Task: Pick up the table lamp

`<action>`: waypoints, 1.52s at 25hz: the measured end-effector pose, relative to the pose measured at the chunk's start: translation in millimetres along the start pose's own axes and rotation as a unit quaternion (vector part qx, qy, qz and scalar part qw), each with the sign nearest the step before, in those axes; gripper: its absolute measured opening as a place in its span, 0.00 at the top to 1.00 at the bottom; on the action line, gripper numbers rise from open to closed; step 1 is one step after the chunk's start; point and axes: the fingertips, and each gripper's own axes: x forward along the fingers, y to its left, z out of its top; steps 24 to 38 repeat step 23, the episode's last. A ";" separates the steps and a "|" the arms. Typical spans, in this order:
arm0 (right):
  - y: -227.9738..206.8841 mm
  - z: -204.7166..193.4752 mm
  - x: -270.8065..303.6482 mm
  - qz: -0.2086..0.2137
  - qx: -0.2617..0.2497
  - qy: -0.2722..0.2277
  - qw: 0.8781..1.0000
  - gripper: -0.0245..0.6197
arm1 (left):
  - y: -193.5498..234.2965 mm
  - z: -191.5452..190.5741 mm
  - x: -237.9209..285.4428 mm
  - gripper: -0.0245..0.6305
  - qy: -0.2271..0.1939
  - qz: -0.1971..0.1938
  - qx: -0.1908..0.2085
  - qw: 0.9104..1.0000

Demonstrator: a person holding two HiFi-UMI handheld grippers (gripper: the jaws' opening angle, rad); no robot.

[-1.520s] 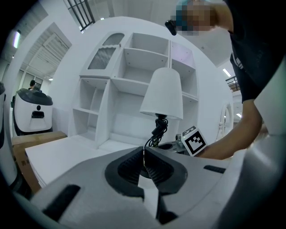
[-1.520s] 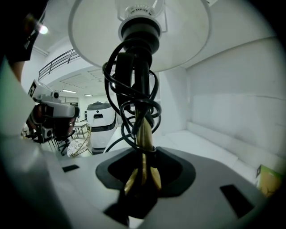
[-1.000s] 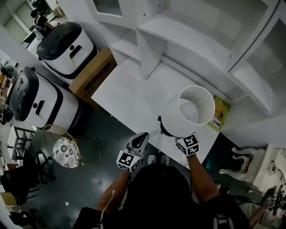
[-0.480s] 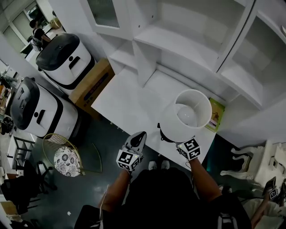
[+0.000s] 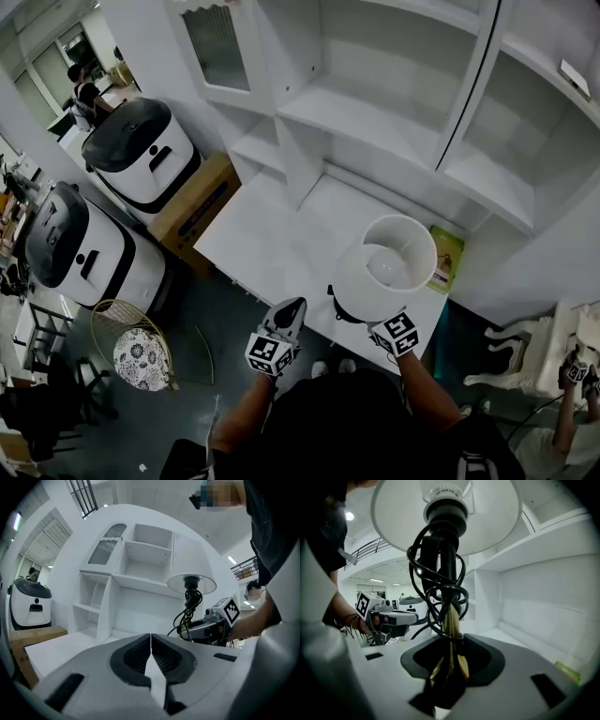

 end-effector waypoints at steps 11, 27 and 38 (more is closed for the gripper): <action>15.7 -4.2 -29.7 0.012 -0.002 0.010 1.000 0.73 | -19.3 10.5 -12.5 0.93 -0.003 -0.001 0.013 1.000; 25.3 -10.4 -55.6 0.032 0.003 0.010 0.999 0.73 | -32.0 2.7 -16.0 0.93 0.007 0.006 0.010 1.000; 25.3 -10.4 -55.6 0.032 0.003 0.010 0.999 0.73 | -32.0 2.7 -16.0 0.93 0.007 0.006 0.010 1.000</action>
